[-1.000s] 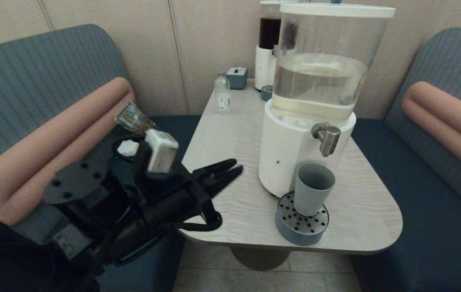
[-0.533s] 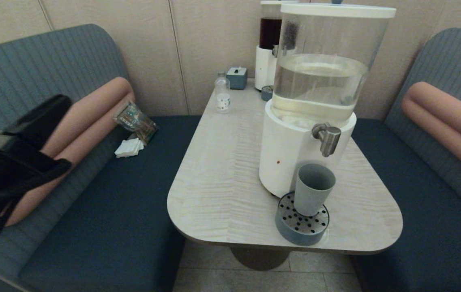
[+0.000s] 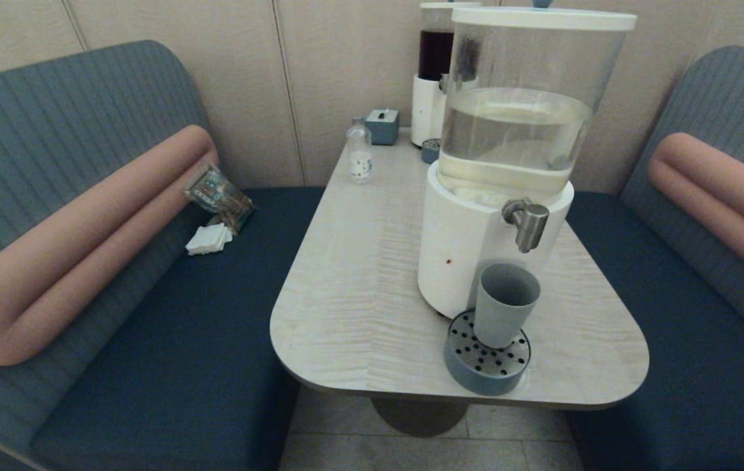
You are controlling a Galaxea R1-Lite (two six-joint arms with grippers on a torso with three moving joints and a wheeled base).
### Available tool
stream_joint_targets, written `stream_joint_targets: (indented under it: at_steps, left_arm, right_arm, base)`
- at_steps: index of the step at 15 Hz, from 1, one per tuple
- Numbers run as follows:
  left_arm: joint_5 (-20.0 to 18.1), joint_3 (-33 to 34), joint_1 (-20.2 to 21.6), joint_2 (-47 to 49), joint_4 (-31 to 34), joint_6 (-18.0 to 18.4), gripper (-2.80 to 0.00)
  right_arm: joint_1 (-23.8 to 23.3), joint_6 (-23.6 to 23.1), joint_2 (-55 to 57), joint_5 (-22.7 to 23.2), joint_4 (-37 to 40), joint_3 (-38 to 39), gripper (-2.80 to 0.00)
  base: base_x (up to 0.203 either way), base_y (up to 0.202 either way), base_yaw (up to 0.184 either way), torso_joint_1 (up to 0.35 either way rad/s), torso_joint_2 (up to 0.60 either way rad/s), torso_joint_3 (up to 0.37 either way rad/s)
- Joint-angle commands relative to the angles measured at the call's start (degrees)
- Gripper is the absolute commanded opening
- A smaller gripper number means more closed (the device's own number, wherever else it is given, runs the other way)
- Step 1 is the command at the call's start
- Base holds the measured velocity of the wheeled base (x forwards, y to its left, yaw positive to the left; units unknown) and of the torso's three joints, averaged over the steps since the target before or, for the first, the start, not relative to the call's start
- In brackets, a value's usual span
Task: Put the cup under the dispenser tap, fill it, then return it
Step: Turn on the faucet
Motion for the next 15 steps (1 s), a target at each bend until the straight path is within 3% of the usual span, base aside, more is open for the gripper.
stream_joint_targets:
  at_steps: [1,2,4,8,9,11,12,15]
  left_arm:
    - [-0.8,-0.4,0.9,-9.2,5.7,-0.9,-2.80]
    - [-3.2,-0.7,0.6,-9.0,6.8,-3.5,-2.80]
    - [-3.9,-2.0,-2.5,-10.8,12.0,-7.8,-2.80]
    - [-4.0,-1.1,-5.1,-18.8,19.3,-8.3,-2.80]
    - [-4.0,-0.6,-5.1,-21.1,21.6,-6.7,-2.80]
    - [-2.3,3.6,-5.1,-25.2,24.9,0.7,-2.80]
    - [0.3,6.9,-5.1,-25.1,24.3,3.8,-2.80]
    - [2.6,16.8,-5.1,-25.1,23.0,9.6,-2.80]
  right_arm:
    - [0.0,0.0,0.0,0.0,0.0,0.0,-2.80]
    - [0.0,0.0,0.0,0.0,0.0,0.0,-2.80]
    - [0.0,-0.1,0.0,0.0,0.0,0.0,-2.80]
    - [0.0,-0.1,0.0,0.0,0.0,0.0,-2.80]
    - [0.0,0.0,0.0,0.0,0.0,0.0,-2.80]
    - [0.0,0.0,0.0,0.0,0.0,0.0,-2.80]
    - [0.0,-0.1,0.0,0.0,0.0,0.0,-2.80]
    - [0.0,0.0,0.0,0.0,0.0,0.0,-2.80]
  base:
    - [0.000,0.000,0.000,0.000,0.00,0.000]
    - [0.000,0.000,0.000,0.000,0.00,0.000]
    - [0.000,0.000,0.000,0.000,0.00,0.000]
    - [0.000,0.000,0.000,0.000,0.00,0.000]
    - [0.000,0.000,0.000,0.000,0.00,0.000]
    - [0.000,0.000,0.000,0.000,0.00,0.000]
    - [0.000,0.000,0.000,0.000,0.00,0.000]
    - [0.000,0.000,0.000,0.000,0.00,0.000]
